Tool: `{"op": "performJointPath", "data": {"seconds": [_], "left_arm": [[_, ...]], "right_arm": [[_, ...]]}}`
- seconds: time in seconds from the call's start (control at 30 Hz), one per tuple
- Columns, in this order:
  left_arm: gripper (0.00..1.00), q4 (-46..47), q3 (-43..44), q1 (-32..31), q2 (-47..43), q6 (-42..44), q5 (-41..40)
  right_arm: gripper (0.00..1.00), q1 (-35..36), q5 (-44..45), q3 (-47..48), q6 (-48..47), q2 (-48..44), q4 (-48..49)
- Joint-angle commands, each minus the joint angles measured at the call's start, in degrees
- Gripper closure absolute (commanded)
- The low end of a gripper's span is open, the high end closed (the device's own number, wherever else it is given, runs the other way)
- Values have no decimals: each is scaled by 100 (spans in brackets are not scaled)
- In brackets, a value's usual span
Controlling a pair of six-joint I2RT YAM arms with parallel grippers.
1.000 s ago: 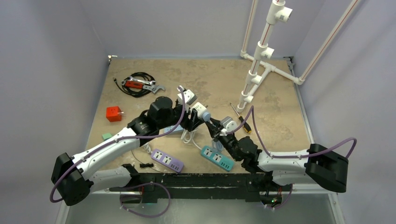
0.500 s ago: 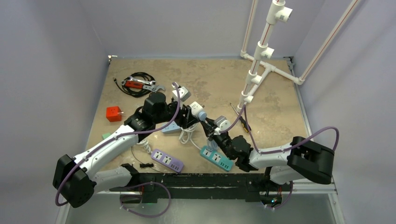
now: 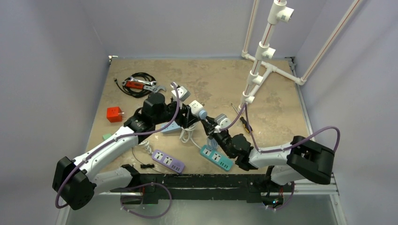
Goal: Pull the plug off the socket
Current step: Remove the plug from the socket.
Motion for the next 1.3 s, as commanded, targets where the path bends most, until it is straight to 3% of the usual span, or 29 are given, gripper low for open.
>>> {"op": "performJointPath", "data": {"seconds": [0.0,0.27,0.53,0.63,0.83,1.0,1.17,1.27], "left_arm": [[100,-573,376,-444,-249,435,-730],[100,-855,420,-513,74,504,-2241],[100,-964,462,-510,226,505,-2841],[100,-837,444,-493,166,463,-2429],[100,-310,361,-54,10,60,-329],[100,315,243,8,-307,-212,900],[100,1300,-17,254,-635,-1019,1735],[100,1332,21,281,-561,-1100,1931]], "right_arm": [[100,-174,177,-3,60,-712,188],[100,-165,-16,-201,-54,-1883,-145],[100,-157,-301,-274,-95,-2419,-374],[100,-161,-217,-299,-73,-2277,-319],[100,-215,31,-412,72,-1394,312],[100,-485,-76,-235,268,-715,270],[100,-656,-108,-25,379,-298,71],[100,-657,-101,125,400,-75,-58]]}}
